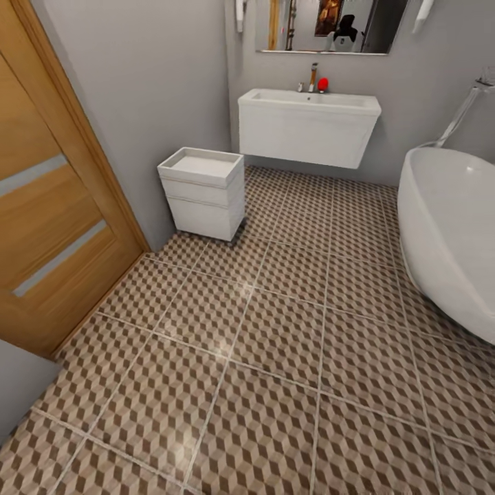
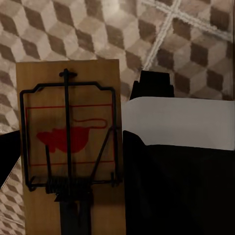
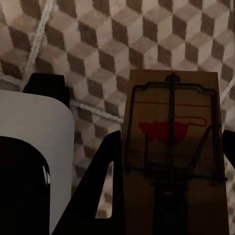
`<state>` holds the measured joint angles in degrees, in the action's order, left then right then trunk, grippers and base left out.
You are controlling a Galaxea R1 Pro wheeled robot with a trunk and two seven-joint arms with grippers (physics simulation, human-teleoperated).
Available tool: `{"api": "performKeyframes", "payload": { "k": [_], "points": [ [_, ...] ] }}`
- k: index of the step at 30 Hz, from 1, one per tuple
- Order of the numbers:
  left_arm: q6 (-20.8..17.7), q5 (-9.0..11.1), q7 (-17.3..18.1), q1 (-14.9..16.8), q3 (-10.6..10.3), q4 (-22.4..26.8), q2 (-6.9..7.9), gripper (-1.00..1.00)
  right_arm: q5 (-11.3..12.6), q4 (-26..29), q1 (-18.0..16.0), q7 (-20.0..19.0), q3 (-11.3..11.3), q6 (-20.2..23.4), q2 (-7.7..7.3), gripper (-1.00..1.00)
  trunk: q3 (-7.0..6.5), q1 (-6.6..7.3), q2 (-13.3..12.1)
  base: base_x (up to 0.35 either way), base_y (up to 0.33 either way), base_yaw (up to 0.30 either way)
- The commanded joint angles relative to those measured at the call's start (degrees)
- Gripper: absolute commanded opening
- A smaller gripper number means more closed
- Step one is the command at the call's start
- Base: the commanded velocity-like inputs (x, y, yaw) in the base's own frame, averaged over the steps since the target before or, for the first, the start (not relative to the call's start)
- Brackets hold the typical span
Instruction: Take the four mousetraps from the cabinet in the bathroom and place them on the bathroom floor. Make sure all four end up on the same floor surface, and ensure that at least two of them are either under or directly next to the same bathroom sink.
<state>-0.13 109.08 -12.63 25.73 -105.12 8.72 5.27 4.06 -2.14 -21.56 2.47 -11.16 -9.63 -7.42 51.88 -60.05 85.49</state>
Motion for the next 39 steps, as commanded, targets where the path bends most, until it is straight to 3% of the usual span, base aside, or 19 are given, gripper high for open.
{"api": "performKeyframes", "payload": {
  "k": [1, 39],
  "points": [
    [0.0, -0.2, 0.0, 0.0, 0.0, 0.0, 0.00, -1.00, 0.1, 0.0, 0.0, -0.1, 0.0, 0.0, 0.01, -1.00, -0.07, 0.00, 0.0, 0.000, 0.000, -0.229],
    [0.0, -0.2, 0.0, 0.0, 0.0, -0.2, 0.09, -1.00, 0.0, 0.0, 0.5, -0.2, 0.0, -0.1, 0.03, -1.00, -2.77, 0.00, 0.0, 0.000, 0.000, -0.210]
  ]
}}
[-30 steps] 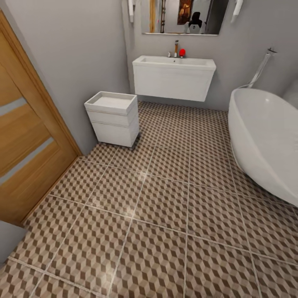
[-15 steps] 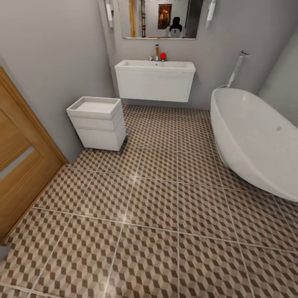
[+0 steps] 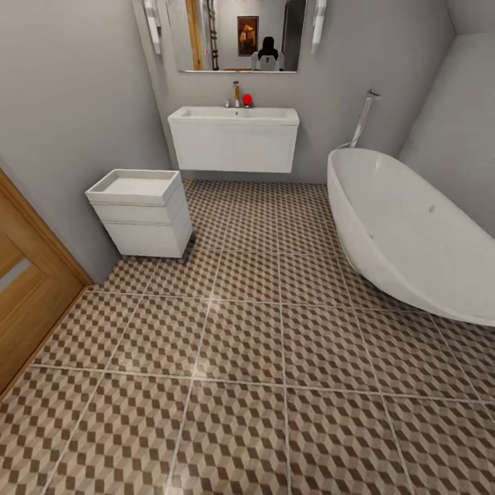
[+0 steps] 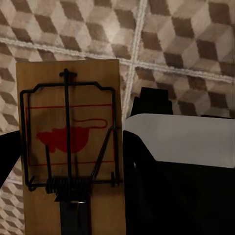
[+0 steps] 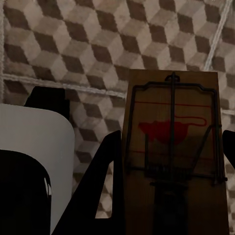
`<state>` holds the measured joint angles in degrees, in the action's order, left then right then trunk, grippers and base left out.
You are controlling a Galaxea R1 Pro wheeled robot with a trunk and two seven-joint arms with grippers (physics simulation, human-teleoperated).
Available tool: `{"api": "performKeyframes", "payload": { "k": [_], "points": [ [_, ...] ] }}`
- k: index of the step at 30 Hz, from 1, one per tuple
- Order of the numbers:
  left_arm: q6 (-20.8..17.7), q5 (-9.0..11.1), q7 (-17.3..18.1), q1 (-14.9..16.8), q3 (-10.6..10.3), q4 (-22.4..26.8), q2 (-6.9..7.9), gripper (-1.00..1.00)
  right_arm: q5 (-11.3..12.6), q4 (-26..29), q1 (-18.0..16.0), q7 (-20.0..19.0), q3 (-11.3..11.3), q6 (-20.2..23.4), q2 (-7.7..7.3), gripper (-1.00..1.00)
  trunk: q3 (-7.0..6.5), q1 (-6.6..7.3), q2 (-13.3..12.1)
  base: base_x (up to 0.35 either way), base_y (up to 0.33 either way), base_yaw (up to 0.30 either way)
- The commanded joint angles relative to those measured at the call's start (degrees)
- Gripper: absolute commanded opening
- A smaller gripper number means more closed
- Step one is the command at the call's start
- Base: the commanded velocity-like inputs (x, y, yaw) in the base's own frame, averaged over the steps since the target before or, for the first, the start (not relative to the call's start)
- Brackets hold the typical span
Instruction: Take the four mousetraps from the cabinet in the bathroom and place them on the bathroom floor. Make sure all four end up on the same floor surface, and ensure that at least two of them are either under or directly next to the same bathroom sink.
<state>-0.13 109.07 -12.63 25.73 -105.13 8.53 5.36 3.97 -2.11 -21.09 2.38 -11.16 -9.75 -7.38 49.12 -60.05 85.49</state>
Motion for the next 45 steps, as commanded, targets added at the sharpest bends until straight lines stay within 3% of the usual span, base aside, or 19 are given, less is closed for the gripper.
{"api": "performKeyframes", "payload": {
  "k": [1, 45],
  "points": [
    [0.0, -0.2, 0.0, 0.0, 0.0, 0.0, 0.00, -1.00, 0.1, 0.0, 0.0, -0.1, 0.0, 0.0, 0.00, -1.00, -0.09, 0.00, 0.0, 0.000, 0.000, -0.017],
    [0.0, -0.2, 0.0, 0.0, 0.0, 0.1, 0.00, -1.00, -0.1, 0.1, 0.7, -0.1, -0.1, -0.1, -0.01, -1.00, -4.13, 0.00, 0.0, 0.000, 0.000, -0.001]
  ]
}}
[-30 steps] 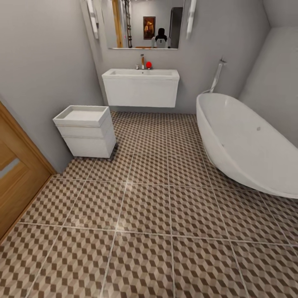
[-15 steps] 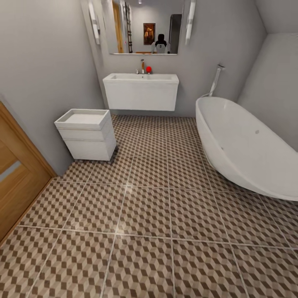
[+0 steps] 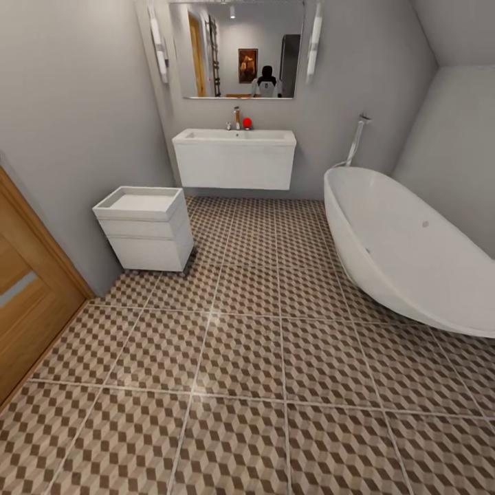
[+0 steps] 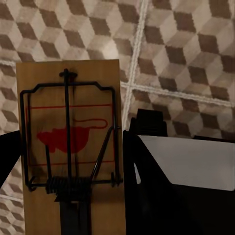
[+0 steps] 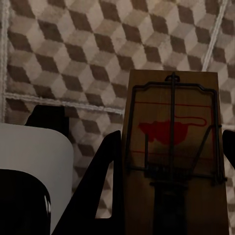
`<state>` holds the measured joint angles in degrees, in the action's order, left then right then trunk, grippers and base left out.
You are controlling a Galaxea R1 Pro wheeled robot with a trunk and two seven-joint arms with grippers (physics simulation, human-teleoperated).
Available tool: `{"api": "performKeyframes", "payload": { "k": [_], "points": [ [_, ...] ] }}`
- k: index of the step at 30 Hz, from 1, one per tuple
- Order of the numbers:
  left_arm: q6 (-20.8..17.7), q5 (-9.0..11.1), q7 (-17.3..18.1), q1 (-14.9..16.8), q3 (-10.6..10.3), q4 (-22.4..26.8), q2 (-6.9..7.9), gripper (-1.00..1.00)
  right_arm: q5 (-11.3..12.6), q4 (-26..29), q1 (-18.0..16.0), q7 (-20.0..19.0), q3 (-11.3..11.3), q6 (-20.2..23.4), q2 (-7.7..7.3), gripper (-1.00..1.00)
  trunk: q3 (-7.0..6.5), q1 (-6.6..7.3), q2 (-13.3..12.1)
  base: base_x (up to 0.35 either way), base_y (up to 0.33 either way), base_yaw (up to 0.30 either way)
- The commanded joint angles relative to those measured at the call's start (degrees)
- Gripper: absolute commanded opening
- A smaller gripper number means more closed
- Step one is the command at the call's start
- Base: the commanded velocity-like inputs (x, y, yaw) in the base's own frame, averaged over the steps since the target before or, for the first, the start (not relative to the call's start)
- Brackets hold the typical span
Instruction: Take the four mousetraps from the cabinet in the bathroom and place them on the bathroom floor. Make sure all four end up on the same floor surface, and ensure that at least two of them are either under or directly next to the same bathroom sink.
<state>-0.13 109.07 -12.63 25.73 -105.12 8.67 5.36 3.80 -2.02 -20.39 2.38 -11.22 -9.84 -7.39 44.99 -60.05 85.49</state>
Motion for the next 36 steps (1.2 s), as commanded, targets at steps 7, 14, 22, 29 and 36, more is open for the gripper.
{"api": "performKeyframes", "payload": {
  "k": [7, 14, 22, 29, 36],
  "points": [
    [0.0, -0.2, 0.0, 0.0, 0.0, 0.0, 0.00, -1.00, 0.1, 0.0, 0.0, -0.1, 0.0, 0.0, 0.00, -1.00, -0.65, 0.00, 0.0, 0.000, 0.000, 0.000],
    [0.0, -0.2, 0.0, 0.0, 0.0, 0.0, 0.00, -1.00, 0.1, 0.0, 0.0, -0.1, 0.0, 0.0, 0.00, -1.00, -1.29, 0.00, 0.0, 0.000, 0.000, 0.000],
    [0.0, -0.2, 0.0, 0.0, 0.0, 0.0, 0.00, -1.00, 0.1, 0.0, 0.0, -0.1, 0.0, 0.0, -0.05, -1.00, -2.03, 0.00, 0.0, 0.000, 0.000, 0.000],
    [0.0, -0.2, 0.0, 0.0, 0.0, 0.0, 0.00, -1.00, 0.1, 0.0, 0.0, -0.1, 0.0, 0.0, -0.03, -1.00, -2.67, 0.00, 0.0, 0.000, 0.000, 0.000],
    [0.0, -0.2, 0.0, 0.0, 0.0, -0.1, 0.00, -1.00, 0.1, 0.0, 0.0, -0.1, 0.0, 0.0, -0.02, -1.00, -3.31, 0.00, 0.0, 0.000, 0.000, 0.000]
  ]
}}
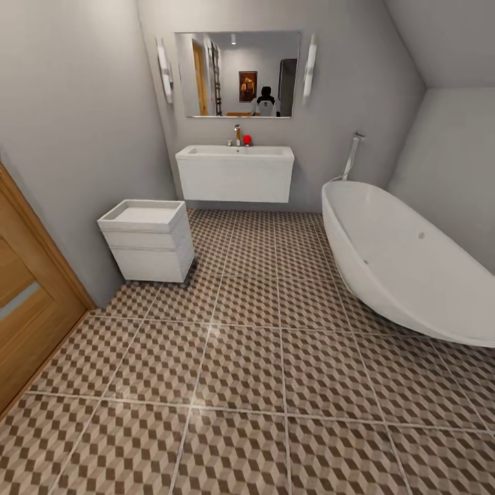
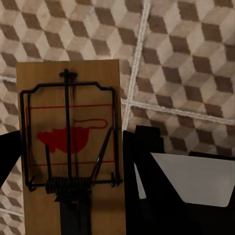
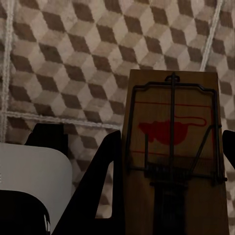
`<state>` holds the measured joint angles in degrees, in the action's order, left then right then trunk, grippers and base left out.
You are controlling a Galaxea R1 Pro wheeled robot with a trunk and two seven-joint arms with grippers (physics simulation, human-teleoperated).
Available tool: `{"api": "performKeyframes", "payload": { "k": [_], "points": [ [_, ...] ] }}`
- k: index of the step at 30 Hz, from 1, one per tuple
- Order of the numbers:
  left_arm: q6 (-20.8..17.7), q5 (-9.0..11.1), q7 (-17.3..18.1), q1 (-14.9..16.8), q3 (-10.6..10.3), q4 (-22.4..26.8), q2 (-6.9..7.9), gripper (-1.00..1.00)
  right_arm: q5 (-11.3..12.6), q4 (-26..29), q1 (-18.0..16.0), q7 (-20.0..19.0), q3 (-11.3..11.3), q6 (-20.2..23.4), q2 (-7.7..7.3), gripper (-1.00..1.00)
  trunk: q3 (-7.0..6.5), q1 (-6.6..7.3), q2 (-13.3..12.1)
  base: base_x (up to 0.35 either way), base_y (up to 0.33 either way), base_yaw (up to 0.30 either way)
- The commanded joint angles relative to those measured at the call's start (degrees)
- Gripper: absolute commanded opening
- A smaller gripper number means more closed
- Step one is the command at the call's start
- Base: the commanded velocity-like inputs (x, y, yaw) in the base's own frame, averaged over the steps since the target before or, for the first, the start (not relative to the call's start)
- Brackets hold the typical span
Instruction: Take the four mousetraps from the cabinet in the bathroom and place them on the bathroom floor. Make sure all four end up on the same floor surface, and ensure that at least two of them are either under or directly next to the same bathroom sink.
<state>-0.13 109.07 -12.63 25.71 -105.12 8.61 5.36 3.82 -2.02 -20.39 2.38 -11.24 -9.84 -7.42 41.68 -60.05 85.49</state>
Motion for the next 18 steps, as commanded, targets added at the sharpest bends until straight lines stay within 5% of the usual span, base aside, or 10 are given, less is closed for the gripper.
{"api": "performKeyframes", "payload": {
  "k": [1, 18],
  "points": [
    [0.0, -0.2, 0.0, 0.0, 0.0, 0.0, 0.00, -1.00, 0.1, 0.0, 0.0, -0.1, 0.0, 0.0, -0.01, -1.00, -0.10, 0.00, 0.0, 0.000, 0.000, 0.000],
    [0.0, -0.2, 0.0, 0.0, 0.0, 0.0, 0.00, -1.00, 0.1, 0.0, 0.0, -0.1, 0.0, 0.0, -0.01, -1.00, -1.66, 0.00, 0.0, 0.000, 0.000, 0.000]
  ]
}}
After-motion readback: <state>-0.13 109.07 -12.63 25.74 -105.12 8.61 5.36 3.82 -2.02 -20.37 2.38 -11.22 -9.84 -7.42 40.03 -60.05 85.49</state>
